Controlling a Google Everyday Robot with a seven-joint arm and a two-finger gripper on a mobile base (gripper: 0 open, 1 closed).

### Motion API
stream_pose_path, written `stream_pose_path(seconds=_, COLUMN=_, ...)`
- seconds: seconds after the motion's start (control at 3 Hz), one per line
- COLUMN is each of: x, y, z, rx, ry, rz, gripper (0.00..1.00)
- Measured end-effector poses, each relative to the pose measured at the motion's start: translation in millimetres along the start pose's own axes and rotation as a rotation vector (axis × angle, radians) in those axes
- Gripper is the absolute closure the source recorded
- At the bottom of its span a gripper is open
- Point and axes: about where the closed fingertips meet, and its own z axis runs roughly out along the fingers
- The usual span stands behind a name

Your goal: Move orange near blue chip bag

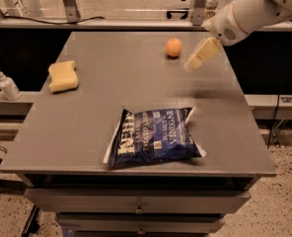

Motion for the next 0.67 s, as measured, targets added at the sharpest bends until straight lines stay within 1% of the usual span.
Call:
stream_pose_path(seconds=0.33, x=-4, y=-28, z=44, rx=0.006, ry=-0.090, rz=0.069, gripper=0.00)
stream_pose_path(seconds=0.67, x=-12, y=-49, z=76, rx=0.009, ry=-0.145, rz=0.093, gripper=0.00)
